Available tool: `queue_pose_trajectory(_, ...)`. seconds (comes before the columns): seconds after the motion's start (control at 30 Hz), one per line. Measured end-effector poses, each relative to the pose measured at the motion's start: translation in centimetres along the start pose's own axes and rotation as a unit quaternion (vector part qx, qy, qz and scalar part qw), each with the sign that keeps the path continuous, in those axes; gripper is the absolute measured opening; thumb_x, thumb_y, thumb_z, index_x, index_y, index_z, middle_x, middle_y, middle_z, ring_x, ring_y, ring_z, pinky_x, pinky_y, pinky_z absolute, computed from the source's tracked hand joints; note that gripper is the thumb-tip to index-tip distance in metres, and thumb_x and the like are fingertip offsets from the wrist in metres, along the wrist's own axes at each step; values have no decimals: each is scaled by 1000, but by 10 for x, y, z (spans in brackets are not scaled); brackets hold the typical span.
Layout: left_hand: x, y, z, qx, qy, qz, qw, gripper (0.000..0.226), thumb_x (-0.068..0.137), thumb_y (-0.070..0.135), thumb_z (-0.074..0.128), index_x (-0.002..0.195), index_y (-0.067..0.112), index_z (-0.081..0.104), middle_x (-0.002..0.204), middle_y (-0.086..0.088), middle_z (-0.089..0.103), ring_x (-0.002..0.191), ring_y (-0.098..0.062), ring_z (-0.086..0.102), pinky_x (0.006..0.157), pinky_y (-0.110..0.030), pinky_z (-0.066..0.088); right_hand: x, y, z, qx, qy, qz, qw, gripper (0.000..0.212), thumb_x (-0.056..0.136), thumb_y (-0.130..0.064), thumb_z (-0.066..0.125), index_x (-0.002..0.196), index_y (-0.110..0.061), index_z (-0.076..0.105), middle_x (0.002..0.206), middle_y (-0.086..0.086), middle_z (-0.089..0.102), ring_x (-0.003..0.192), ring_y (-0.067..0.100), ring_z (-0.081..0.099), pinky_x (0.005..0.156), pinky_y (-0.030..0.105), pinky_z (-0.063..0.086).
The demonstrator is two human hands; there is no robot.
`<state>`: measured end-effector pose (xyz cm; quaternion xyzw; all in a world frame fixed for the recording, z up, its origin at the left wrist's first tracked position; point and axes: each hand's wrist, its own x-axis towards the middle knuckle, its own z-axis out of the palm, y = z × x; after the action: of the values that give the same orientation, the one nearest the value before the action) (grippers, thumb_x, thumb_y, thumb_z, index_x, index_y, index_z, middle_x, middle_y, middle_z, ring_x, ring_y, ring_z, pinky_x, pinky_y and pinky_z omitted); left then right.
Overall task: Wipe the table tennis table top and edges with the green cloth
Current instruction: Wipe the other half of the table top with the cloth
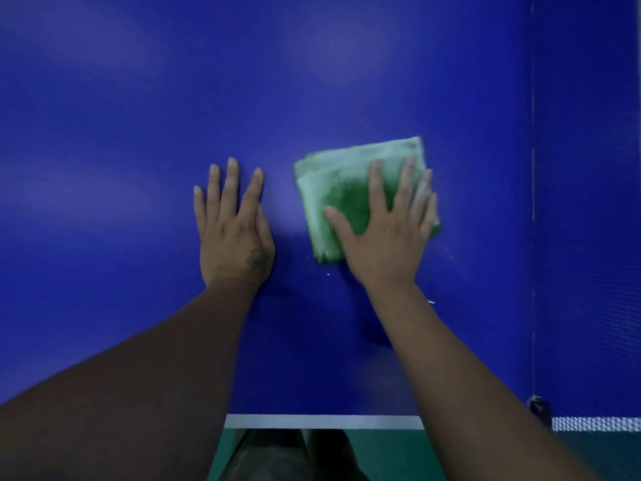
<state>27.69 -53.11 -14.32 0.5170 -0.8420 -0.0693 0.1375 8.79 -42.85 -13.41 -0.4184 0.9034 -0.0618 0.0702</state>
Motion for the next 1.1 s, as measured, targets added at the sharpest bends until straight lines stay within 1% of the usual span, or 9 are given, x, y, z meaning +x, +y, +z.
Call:
queue_pose_trajectory(0.1, 1, -1, 0, -3, 4, 3, 1000, 56, 106, 15, 45, 162, 18, 49, 174, -14, 35, 164, -38, 23, 133, -60, 15, -47, 13, 2, -8, -8, -111, 994, 98, 96, -91, 36, 174, -33, 20, 183, 12, 5, 168, 39, 5, 135, 57, 10)
queue_pose_trajectory(0.2, 1, -2, 1, -8, 16, 2, 1000, 54, 106, 16, 48, 160, 17, 51, 172, -15, 38, 163, -39, 26, 133, -60, 15, -94, 54, 1, -1, -35, -183, 983, 98, 95, -90, 43, 173, -35, 23, 183, 10, 5, 168, 38, 5, 135, 57, 10)
queue_pose_trajectory(0.37, 0, -2, 3, -12, 17, 1, 1000, 52, 109, 19, 45, 161, 19, 49, 173, -12, 36, 164, -37, 23, 134, -58, 13, -129, 110, -8, -8, -74, -229, 971, 98, 93, -91, 48, 172, -36, 26, 183, 8, 6, 169, 36, 6, 135, 58, 11)
queue_pose_trajectory(0.47, 0, -2, 6, -14, 23, -1, 1000, 50, 111, 21, 43, 161, 20, 49, 174, -11, 35, 165, -36, 23, 134, -57, 13, -113, 103, -7, 3, -64, -248, 967, 96, 94, -89, 48, 171, -36, 29, 183, 8, 7, 169, 35, 5, 135, 60, 9)
queue_pose_trajectory(0.57, 0, -3, 7, -14, 30, -2, 999, 50, 110, 21, 45, 160, 21, 50, 174, -10, 36, 164, -35, 24, 134, -57, 14, -70, 77, -3, 17, -41, -256, 966, 92, 95, -90, 44, 170, -37, 32, 183, 7, 9, 169, 33, 5, 136, 57, 6)
queue_pose_trajectory(0.7, 0, -1, 4, -23, 24, -2, 999, 49, 112, 23, 43, 160, 20, 50, 174, -10, 35, 165, -34, 22, 135, -55, 11, -2, 66, -10, 11, -21, -206, 978, 94, 91, -91, 44, 169, -39, 35, 182, 7, 14, 168, 34, 13, 135, 57, 8)
queue_pose_trajectory(0.83, -2, 2, 0, -30, 4, -21, 999, 50, 114, 29, 37, 162, 19, 48, 176, -9, 30, 167, -31, 16, 136, -53, 6, 30, 100, -25, 7, -30, -75, 997, 97, 92, -95, 33, 172, -42, 20, 183, 2, 0, 169, 31, 0, 136, 55, -1)
queue_pose_trajectory(0.97, -2, 6, -2, -32, -11, -31, 999, 53, 112, 32, 37, 162, 18, 48, 177, -7, 28, 167, -29, 15, 136, -53, 5, 11, 129, -35, 18, -32, 68, 997, 99, 92, -97, 24, 173, -41, 11, 183, 1, -8, 169, 30, -7, 136, 51, -4)
queue_pose_trajectory(1.1, -4, 4, -1, -27, -6, -28, 999, 54, 110, 30, 40, 162, 18, 48, 177, -9, 29, 166, -32, 17, 136, -53, 6, -38, 132, -31, 33, -18, 174, 984, 99, 93, -97, 25, 173, -42, 9, 183, 2, -11, 169, 29, -8, 136, 52, -2)
